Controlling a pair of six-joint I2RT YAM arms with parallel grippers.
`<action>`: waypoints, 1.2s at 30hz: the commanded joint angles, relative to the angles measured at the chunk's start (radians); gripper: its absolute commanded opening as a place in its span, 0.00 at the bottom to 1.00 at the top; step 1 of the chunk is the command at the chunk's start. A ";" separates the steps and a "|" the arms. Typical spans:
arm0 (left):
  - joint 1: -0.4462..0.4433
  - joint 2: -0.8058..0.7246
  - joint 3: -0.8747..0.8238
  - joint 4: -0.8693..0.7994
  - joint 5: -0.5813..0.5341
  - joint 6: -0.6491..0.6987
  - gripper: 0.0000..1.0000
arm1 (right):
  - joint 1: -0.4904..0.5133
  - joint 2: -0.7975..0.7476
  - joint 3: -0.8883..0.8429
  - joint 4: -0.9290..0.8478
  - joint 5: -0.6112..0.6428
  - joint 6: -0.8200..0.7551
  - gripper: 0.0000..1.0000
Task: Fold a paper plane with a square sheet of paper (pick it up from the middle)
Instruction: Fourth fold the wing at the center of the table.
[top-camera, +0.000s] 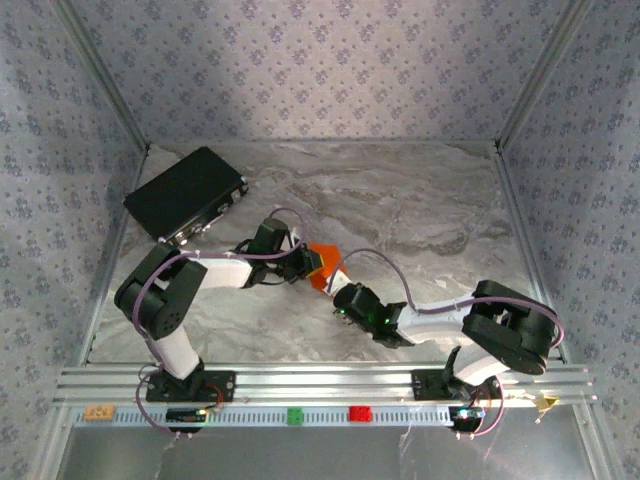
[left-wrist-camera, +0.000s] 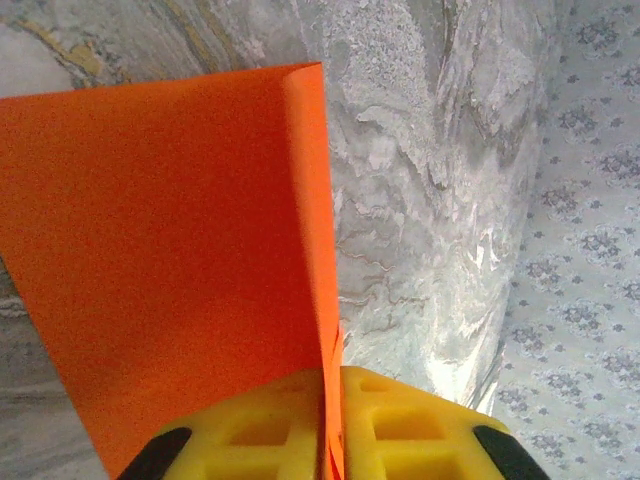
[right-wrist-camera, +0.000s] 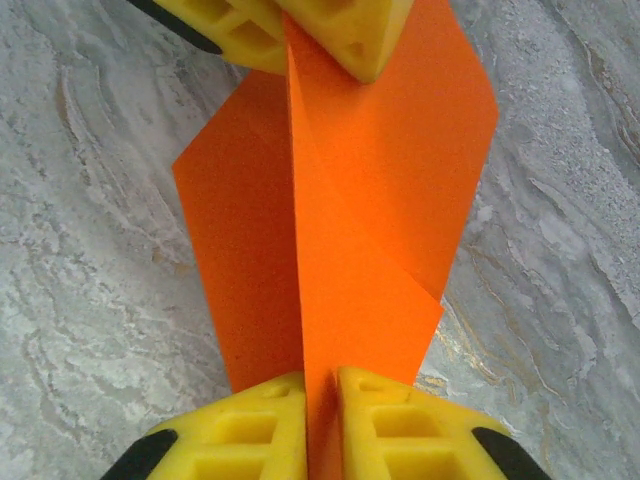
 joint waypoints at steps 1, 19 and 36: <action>-0.001 -0.003 0.021 0.008 0.008 -0.002 0.16 | 0.008 0.005 0.006 0.000 0.022 0.020 0.13; 0.002 -0.025 0.042 -0.068 -0.025 0.027 0.21 | 0.003 0.002 0.008 -0.004 -0.002 0.030 0.14; 0.001 -0.027 0.059 -0.092 -0.014 0.035 0.11 | 0.000 0.012 0.027 -0.021 0.012 0.004 0.22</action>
